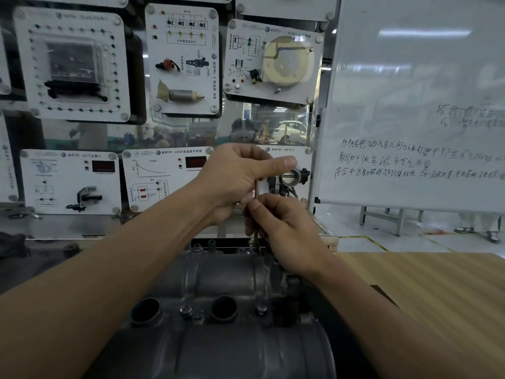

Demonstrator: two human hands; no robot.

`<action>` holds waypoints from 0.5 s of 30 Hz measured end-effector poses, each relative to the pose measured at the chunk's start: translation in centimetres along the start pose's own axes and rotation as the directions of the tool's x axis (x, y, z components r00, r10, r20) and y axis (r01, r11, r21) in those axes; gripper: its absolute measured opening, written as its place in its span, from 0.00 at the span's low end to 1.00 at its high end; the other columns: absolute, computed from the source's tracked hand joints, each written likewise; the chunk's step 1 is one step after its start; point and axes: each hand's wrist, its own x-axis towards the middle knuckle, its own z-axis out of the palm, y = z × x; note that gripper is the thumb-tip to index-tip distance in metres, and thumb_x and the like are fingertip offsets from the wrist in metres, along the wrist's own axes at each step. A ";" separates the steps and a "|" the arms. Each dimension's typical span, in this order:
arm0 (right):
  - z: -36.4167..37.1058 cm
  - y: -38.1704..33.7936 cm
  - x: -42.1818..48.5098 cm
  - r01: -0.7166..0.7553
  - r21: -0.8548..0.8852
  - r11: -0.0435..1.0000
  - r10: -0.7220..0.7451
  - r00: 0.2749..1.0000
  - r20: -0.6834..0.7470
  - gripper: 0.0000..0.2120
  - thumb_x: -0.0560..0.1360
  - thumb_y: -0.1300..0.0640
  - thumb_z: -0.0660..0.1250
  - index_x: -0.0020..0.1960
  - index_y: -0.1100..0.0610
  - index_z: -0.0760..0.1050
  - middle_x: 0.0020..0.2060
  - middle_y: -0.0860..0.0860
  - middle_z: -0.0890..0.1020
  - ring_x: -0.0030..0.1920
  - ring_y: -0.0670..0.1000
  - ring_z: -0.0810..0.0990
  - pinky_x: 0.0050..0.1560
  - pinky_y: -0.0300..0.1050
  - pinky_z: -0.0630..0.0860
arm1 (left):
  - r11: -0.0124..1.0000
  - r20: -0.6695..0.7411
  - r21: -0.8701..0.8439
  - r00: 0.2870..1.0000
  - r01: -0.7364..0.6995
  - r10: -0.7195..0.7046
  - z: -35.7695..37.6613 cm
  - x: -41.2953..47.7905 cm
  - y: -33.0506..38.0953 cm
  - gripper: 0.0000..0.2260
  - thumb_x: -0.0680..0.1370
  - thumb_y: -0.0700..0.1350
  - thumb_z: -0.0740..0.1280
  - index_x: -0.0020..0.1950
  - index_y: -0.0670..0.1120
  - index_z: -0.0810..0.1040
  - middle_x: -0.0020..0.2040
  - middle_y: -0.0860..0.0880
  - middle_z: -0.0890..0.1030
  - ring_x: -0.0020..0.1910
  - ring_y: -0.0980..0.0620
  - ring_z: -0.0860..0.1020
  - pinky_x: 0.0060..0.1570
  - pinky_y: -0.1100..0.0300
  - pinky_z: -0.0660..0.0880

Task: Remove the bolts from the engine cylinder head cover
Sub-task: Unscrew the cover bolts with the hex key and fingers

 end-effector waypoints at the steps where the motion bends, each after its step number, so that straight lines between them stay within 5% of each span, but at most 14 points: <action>1: 0.0 0.0 0.0 -0.006 -0.004 1.000 0.006 1.000 0.008 0.16 0.83 0.57 0.61 0.40 0.63 0.77 0.29 0.48 0.80 0.28 0.46 0.71 0.30 0.38 0.69 | 0.998 -0.083 0.060 0.996 -0.024 0.029 0.5 0.1 0.0 0.14 0.66 0.47 0.79 0.35 0.46 0.74 0.25 0.55 0.71 0.17 0.60 0.64 0.17 0.69 0.62; 5: 0.0 -0.1 0.0 0.017 0.002 1.000 -0.017 1.000 0.009 0.18 0.82 0.55 0.62 0.38 0.64 0.78 0.27 0.55 0.79 0.24 0.43 0.69 0.27 0.34 0.66 | 0.995 -0.161 0.054 0.984 0.084 -0.075 0.4 0.6 0.5 0.07 0.75 0.43 0.73 0.41 0.45 0.76 0.24 0.52 0.72 0.16 0.60 0.62 0.15 0.69 0.58; 8: 0.0 0.1 -0.1 0.024 0.036 0.999 -0.024 1.000 -0.003 0.20 0.82 0.54 0.63 0.35 0.63 0.78 0.23 0.50 0.78 0.23 0.45 0.68 0.25 0.35 0.64 | 0.972 -0.001 -0.115 0.979 0.203 -0.204 -0.7 0.7 0.6 0.04 0.79 0.40 0.63 0.48 0.42 0.77 0.27 0.50 0.76 0.17 0.59 0.64 0.16 0.68 0.58; 11: -0.1 0.4 0.1 0.010 0.113 0.994 -0.006 0.999 -0.034 0.18 0.81 0.53 0.64 0.34 0.56 0.80 0.31 0.60 0.82 0.28 0.52 0.70 0.28 0.43 0.66 | 0.919 0.227 -0.294 0.953 0.263 -0.200 -2.1 0.5 0.0 0.09 0.78 0.39 0.61 0.50 0.42 0.81 0.36 0.47 0.82 0.24 0.56 0.74 0.20 0.66 0.68; 15: -0.2 0.6 0.3 0.038 0.148 0.988 -0.029 0.997 -0.067 0.15 0.81 0.55 0.66 0.37 0.53 0.82 0.31 0.49 0.84 0.29 0.42 0.73 0.31 0.33 0.70 | 0.881 0.415 -0.372 0.901 0.294 -0.125 -3.5 0.2 -0.5 0.11 0.76 0.41 0.64 0.55 0.43 0.83 0.45 0.45 0.83 0.33 0.54 0.78 0.31 0.64 0.76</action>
